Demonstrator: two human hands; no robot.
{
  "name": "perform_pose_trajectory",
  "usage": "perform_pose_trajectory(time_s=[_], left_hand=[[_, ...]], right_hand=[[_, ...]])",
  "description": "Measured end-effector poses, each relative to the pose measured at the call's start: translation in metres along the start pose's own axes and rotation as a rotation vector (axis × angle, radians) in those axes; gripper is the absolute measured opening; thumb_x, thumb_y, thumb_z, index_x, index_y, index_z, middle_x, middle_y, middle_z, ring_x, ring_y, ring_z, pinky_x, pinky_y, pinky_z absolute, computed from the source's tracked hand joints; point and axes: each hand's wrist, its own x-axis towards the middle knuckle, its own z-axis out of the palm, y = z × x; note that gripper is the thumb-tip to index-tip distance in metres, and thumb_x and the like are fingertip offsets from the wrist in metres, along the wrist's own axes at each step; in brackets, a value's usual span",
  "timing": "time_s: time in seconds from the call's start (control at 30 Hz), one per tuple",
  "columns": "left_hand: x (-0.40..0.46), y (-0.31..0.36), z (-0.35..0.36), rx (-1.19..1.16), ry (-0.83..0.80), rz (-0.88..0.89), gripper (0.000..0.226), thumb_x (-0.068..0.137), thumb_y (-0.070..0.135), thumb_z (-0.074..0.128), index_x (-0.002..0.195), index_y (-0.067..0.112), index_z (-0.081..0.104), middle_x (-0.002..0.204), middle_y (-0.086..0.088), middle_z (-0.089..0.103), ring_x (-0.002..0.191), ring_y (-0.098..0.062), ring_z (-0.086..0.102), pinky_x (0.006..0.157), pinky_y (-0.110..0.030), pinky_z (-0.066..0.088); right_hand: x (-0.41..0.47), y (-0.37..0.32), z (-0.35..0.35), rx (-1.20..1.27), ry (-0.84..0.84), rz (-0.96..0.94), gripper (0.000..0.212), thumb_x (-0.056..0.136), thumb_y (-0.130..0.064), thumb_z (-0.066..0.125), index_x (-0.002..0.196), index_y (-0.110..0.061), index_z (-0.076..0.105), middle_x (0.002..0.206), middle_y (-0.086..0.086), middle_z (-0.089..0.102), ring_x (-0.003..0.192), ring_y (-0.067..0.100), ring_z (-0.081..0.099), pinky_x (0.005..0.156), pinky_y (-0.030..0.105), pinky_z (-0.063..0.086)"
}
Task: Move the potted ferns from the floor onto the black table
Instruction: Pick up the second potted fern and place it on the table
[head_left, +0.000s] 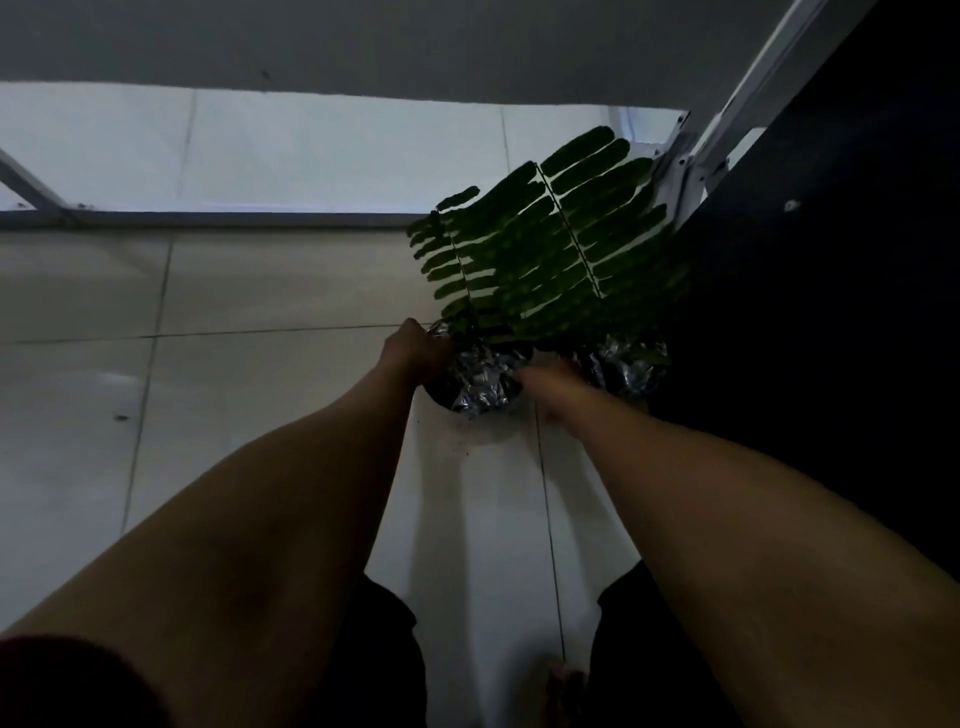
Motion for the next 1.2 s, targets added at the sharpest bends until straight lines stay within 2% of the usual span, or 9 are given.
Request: perform_pose_trajectory(time_s=[0.07,0.1,0.17,0.3,0.5,0.63,0.77,0.97,1.2], left_hand=[[0.009,-0.001,0.006,-0.030,-0.009,-0.001,0.072,0.093,0.038,0.059,0.146,-0.005,0.037,0.145,-0.027,0.049,0.130,-0.040,0.051,0.104,-0.041,0.048],[0.013,-0.001,0.007,-0.051,-0.017,0.000,0.067,0.093,0.037,0.059,0.142,-0.007,0.042,0.142,-0.029,0.052,0.127,-0.041,0.054,0.103,-0.043,0.049],[0.015,-0.004,0.009,-0.115,-0.048,-0.023,0.057,0.093,0.034,0.059,0.130,-0.009,0.054,0.133,-0.030,0.059,0.121,-0.042,0.059,0.091,-0.041,0.053],[-0.005,-0.007,0.000,-0.223,-0.075,-0.067,0.052,0.092,0.033,0.062,0.120,-0.011,0.059,0.123,-0.027,0.065,0.094,-0.030,0.062,0.063,-0.033,0.047],[-0.082,0.006,-0.063,-0.240,-0.008,-0.085,0.050,0.088,0.029,0.061,0.116,-0.012,0.062,0.119,-0.031,0.066,0.085,-0.032,0.060,0.068,-0.035,0.045],[-0.158,0.037,-0.126,-0.260,0.035,-0.105,0.058,0.084,0.037,0.062,0.118,-0.010,0.063,0.120,-0.030,0.067,0.109,-0.043,0.066,0.071,-0.035,0.048],[-0.246,0.088,-0.199,-0.283,0.040,-0.087,0.073,0.065,0.039,0.055,0.118,-0.011,0.062,0.121,-0.033,0.065,0.113,-0.044,0.064,0.093,-0.048,0.055],[-0.370,0.173,-0.301,-0.280,0.090,-0.044,0.056,0.064,0.026,0.057,0.110,-0.005,0.068,0.117,-0.028,0.068,0.110,-0.042,0.065,0.082,-0.039,0.053],[-0.495,0.252,-0.398,-0.289,0.127,-0.018,0.035,0.075,0.016,0.058,0.101,-0.006,0.067,0.093,-0.019,0.067,0.083,-0.033,0.064,0.077,-0.040,0.058]], right_hand=[[0.009,0.001,0.006,0.074,-0.021,0.007,0.053,0.093,-0.026,0.064,0.142,-0.009,0.053,0.140,0.015,0.059,0.117,0.033,0.060,0.070,0.031,0.056],[0.013,0.002,0.008,0.124,-0.039,0.023,0.057,0.090,-0.028,0.066,0.142,-0.009,0.052,0.140,0.015,0.059,0.119,0.035,0.061,0.079,0.037,0.059],[0.017,0.007,0.014,0.202,-0.068,0.047,0.064,0.081,-0.035,0.068,0.139,-0.014,0.055,0.137,0.014,0.062,0.120,0.037,0.062,0.096,0.048,0.056],[0.006,0.005,0.017,0.230,-0.083,0.065,0.066,0.067,-0.042,0.068,0.128,-0.016,0.064,0.127,0.011,0.067,0.113,0.034,0.064,0.097,0.050,0.056],[-0.080,-0.047,-0.002,0.229,-0.121,0.058,0.047,0.084,-0.029,0.066,0.128,-0.012,0.063,0.121,0.011,0.069,0.107,0.029,0.066,0.083,0.040,0.060],[-0.158,-0.099,-0.034,0.217,-0.167,0.052,0.049,0.088,-0.026,0.065,0.133,-0.010,0.059,0.127,0.012,0.066,0.113,0.029,0.063,0.083,0.039,0.057],[-0.248,-0.160,-0.080,0.209,-0.171,0.022,0.050,0.087,-0.027,0.067,0.134,-0.012,0.058,0.124,0.012,0.065,0.111,0.029,0.062,0.077,0.035,0.054],[-0.382,-0.244,-0.160,0.170,-0.148,-0.035,0.039,0.088,-0.026,0.067,0.123,-0.009,0.062,0.086,0.004,0.063,0.077,0.018,0.059,0.059,0.028,0.050],[-0.518,-0.312,-0.248,0.174,-0.137,-0.122,0.021,0.089,-0.032,0.065,0.095,-0.012,0.064,0.092,0.009,0.067,0.083,0.023,0.064,0.072,0.034,0.056]])
